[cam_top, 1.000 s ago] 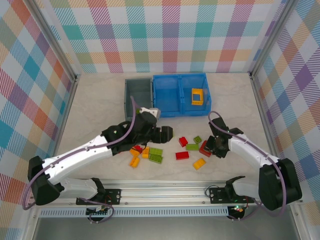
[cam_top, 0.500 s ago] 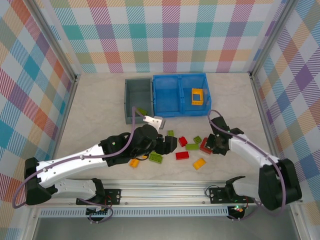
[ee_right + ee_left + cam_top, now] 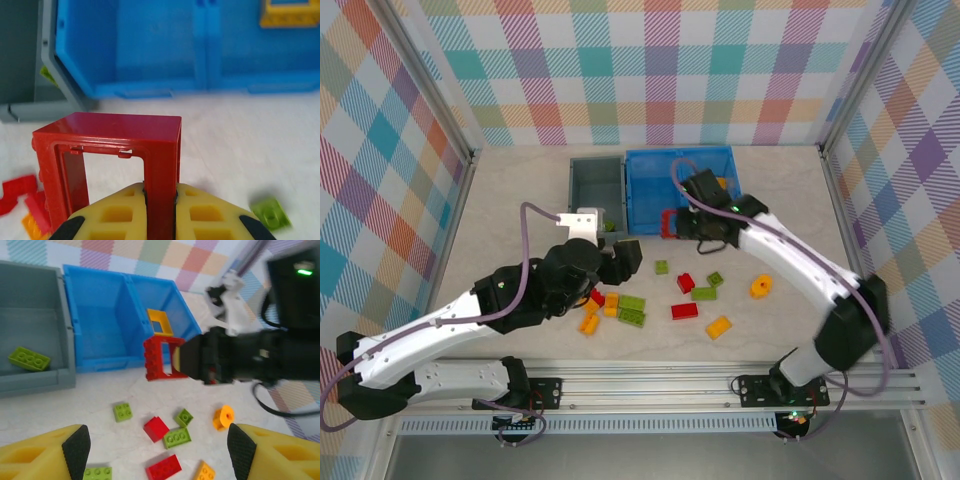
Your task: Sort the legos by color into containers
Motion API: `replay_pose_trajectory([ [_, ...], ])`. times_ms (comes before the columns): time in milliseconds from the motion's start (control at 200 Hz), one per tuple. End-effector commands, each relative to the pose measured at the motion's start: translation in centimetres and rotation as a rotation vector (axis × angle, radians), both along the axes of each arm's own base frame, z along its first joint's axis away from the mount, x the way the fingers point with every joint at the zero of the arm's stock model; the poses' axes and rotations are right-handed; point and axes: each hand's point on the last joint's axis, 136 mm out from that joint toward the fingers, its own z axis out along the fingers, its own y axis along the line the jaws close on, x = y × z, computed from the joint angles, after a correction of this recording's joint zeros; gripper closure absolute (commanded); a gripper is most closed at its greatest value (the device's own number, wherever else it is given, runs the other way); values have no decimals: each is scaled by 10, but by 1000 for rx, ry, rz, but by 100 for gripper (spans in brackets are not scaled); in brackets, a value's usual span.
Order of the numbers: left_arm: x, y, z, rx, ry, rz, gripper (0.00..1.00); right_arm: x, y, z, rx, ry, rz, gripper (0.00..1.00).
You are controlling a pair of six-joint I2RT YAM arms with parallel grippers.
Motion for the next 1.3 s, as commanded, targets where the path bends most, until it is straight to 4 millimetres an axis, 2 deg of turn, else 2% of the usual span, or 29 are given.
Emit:
replay_pose_trajectory([
  [0, 3, 17, 2, 37, -19, 69, 25, 41, 23, -12, -73, -3, 78, 89],
  [65, 3, 19, 1, 38, -18, 80, 25, 69, 36, -20, -80, 2, 83, 90],
  [190, 5, 24, 0, 61, -20, 103, 25, 118, 38, -36, -112, 2, 42, 90],
  [345, 7, 23, -4, 87, -18, 111, 25, 160, 40, -63, -109, 41, 30, 91],
  [510, 7, 19, -9, 116, -10, 98, 25, 185, 61, -85, -87, 26, 107, 90],
  [630, 8, 18, -17, 136, 5, 102, 25, 194, 65, -102, -89, 36, 103, 88],
  [725, 6, 21, -27, 155, 27, 110, 25, 196, 69, -109, -71, 43, 107, 78],
  [810, 5, 27, -40, 185, 59, 134, 25, 195, 70, -106, -55, 46, 105, 69],
  [905, 2, 34, -55, 202, 105, 160, 26, 192, 70, -87, -46, 33, 97, 62],
  [975, 0, 36, -68, 200, 151, 183, 26, 188, 70, -64, -42, -1, 93, 58],
  [1130, -3, 29, -98, 167, 265, 223, 28, 174, 66, 11, -1, -109, 75, 56],
  [1245, -3, 15, -117, 194, 322, 202, 28, 152, 50, 66, 36, -184, 45, 56],
  [1295, -2, 9, -126, 205, 352, 193, 28, 140, 41, 81, 49, -205, 28, 57],
])
